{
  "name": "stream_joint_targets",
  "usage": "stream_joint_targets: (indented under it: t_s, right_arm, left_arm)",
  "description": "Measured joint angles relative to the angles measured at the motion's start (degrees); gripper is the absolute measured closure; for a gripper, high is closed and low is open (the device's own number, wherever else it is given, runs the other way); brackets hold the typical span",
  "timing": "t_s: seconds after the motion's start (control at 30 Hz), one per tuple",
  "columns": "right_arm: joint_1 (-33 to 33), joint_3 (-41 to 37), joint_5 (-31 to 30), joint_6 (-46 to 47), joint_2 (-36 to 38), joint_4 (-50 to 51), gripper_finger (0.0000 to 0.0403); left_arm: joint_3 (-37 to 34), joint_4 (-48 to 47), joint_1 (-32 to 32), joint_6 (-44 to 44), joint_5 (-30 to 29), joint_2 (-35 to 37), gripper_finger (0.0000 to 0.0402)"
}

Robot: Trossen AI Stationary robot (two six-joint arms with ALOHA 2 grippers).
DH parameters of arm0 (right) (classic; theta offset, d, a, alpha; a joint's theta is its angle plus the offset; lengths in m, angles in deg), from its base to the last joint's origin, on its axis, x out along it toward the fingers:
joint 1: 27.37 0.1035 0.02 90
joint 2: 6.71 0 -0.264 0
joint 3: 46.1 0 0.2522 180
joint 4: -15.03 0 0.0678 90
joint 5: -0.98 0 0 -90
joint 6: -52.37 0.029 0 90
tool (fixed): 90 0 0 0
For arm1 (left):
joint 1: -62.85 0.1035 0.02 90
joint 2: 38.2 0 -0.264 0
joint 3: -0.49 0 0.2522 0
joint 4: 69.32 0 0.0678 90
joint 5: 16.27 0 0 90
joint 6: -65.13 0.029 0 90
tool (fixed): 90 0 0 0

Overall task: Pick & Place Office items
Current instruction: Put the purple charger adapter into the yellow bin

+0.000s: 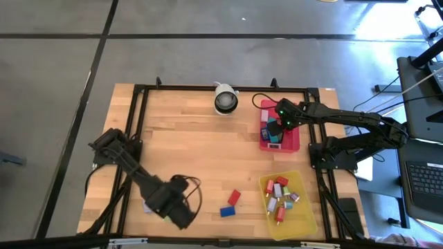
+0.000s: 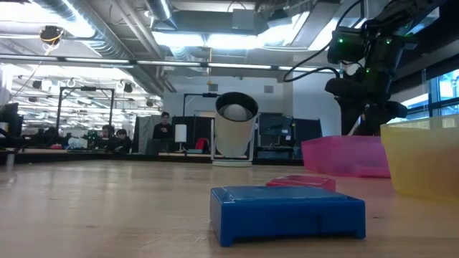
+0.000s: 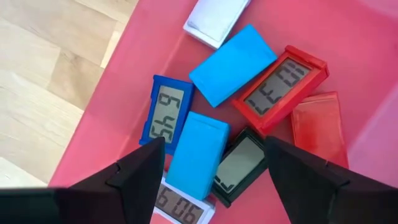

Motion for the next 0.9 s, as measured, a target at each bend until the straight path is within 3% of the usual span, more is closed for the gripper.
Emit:
stream_joint_targets:
  t_s: [0.3,0.5,0.73,0.9]
  right_arm:
    - [0.00,0.00,-0.02,-0.07,0.00,-0.31,0.0126]
    - [0.00,0.00,0.00,-0.10,0.00,-0.79,0.0126]
    - [0.00,0.00,0.28,-1.61,0.00,-2.23,0.0126]
    - [0.00,0.00,1.51,-1.65,0.00,-2.53,0.0126]
  left_arm:
    - [-12.79,5.63,-7.97,-29.29,11.37,0.01,0.0104]
    - [-19.36,14.68,-12.51,-47.98,9.97,0.01,0.0104]
    - [-26.91,16.56,-12.98,-49.38,11.25,-0.01,0.0105]
    - [-32.68,23.96,-12.40,-49.47,11.21,-0.01,0.0105]
